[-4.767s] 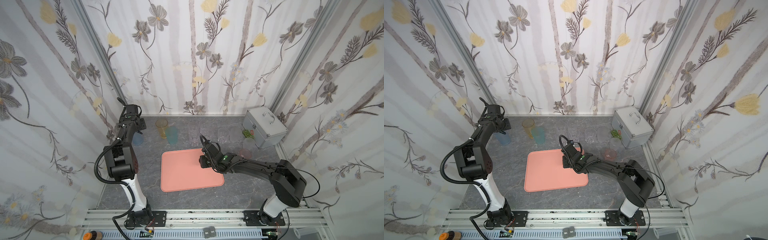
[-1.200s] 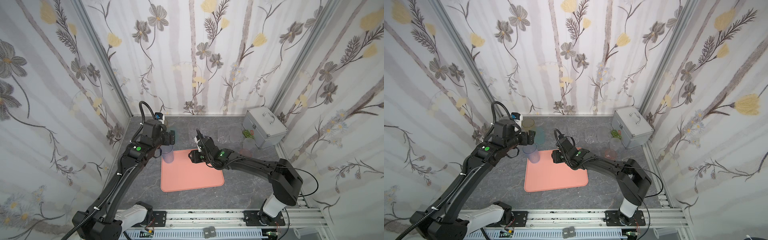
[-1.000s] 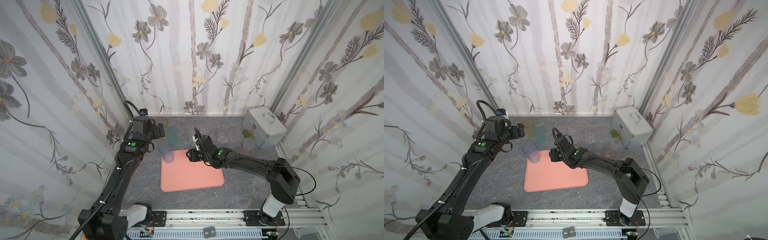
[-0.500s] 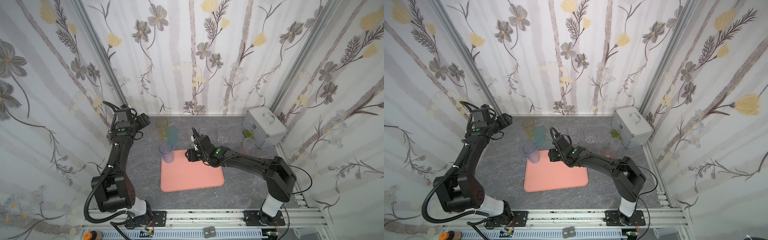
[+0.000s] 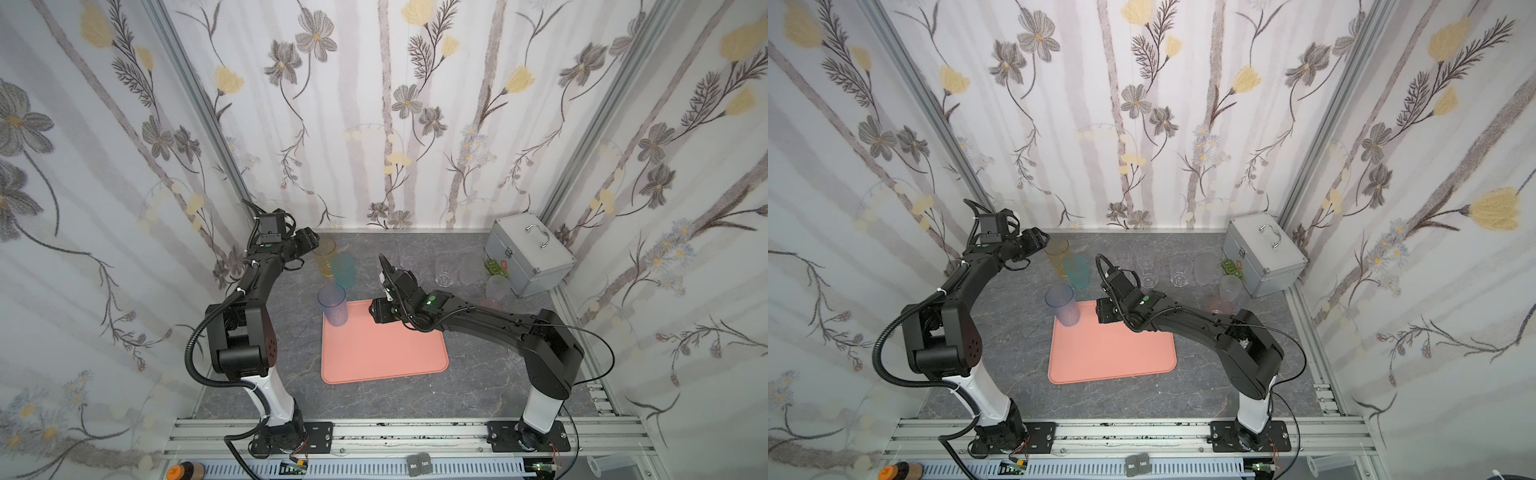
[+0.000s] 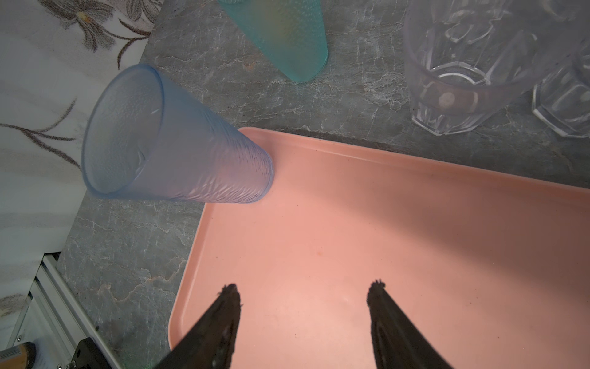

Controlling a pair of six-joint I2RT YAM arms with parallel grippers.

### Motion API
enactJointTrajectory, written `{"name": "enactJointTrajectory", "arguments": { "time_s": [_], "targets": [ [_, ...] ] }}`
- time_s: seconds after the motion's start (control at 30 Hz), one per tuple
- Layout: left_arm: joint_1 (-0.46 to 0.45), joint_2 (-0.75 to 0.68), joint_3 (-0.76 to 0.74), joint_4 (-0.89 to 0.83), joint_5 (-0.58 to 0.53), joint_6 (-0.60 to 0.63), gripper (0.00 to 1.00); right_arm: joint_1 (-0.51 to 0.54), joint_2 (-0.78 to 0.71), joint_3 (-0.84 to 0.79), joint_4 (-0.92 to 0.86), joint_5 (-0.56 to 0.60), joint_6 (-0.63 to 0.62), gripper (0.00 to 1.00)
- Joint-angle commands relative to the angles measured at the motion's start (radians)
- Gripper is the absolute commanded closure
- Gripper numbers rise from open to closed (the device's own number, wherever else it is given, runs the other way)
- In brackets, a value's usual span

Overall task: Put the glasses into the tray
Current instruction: 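Move the left gripper back to the yellow cup, then grasp the yellow cup with the left gripper and lift it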

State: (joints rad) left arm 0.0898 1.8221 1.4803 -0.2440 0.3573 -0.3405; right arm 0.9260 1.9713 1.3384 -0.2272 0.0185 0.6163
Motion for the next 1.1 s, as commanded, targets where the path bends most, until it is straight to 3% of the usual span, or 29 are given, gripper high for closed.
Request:
{"name": "enactJointTrajectory", "arguments": {
  "time_s": [0.0, 0.47, 0.6, 0.83, 1.07],
  "targets": [
    [-0.017, 0.049, 0.046, -0.010, -0.057, 0.037, 0.34, -0.001, 0.015, 0.011, 0.002, 0.014, -0.004, 0.36],
    [-0.093, 0.227, 0.210, -0.107, -0.264, 0.125, 0.56, -0.001, 0.014, -0.012, 0.000, 0.020, -0.002, 0.37],
    [-0.094, 0.244, 0.216, -0.112, -0.273, 0.132, 0.65, -0.001, 0.016, -0.019, 0.004, 0.020, 0.003, 0.37],
    [-0.102, 0.238, 0.215, -0.115, -0.289, 0.135, 0.89, -0.001, 0.020, -0.018, 0.008, 0.018, 0.005, 0.37],
    [-0.102, 0.197, 0.216, -0.119, -0.286, 0.135, 1.00, -0.001, 0.011, -0.022, 0.007, 0.020, 0.007, 0.38]
  ]
}}
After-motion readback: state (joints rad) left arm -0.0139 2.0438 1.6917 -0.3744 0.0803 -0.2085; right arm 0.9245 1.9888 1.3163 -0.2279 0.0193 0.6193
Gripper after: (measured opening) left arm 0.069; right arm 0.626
